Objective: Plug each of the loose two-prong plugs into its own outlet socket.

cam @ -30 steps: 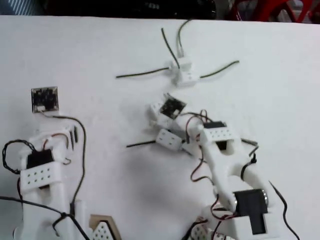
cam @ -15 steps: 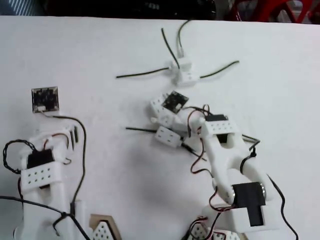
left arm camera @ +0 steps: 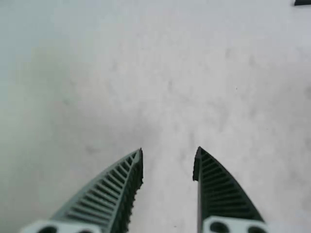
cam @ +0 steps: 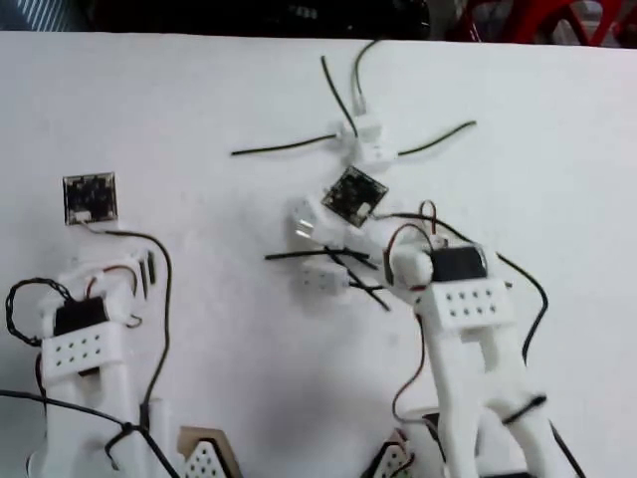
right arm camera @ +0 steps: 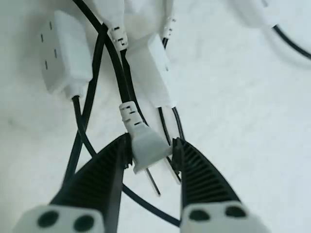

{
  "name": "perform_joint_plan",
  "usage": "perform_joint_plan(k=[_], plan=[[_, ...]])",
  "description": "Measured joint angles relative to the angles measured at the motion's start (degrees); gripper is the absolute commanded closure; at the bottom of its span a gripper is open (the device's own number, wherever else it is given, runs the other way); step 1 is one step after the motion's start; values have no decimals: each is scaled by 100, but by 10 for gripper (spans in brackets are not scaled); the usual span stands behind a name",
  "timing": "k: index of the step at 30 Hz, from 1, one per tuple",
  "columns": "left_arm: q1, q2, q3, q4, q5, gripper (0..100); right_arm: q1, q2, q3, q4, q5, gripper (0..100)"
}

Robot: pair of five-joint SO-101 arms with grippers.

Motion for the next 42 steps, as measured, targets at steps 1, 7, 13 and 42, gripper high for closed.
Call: perform_joint_plan(k=[1,7,13,42], plan=[[0,0,0,0,0,822,0,-281,0,79,0,981],[0,0,44,0,0,822,0,-1503,0,466,-44,981],[0,0,44,0,0,821,-9,-2180,0,554,-905,981],[0,0,44,0,0,820,-721,-2268,2760,-352,-2488,852]])
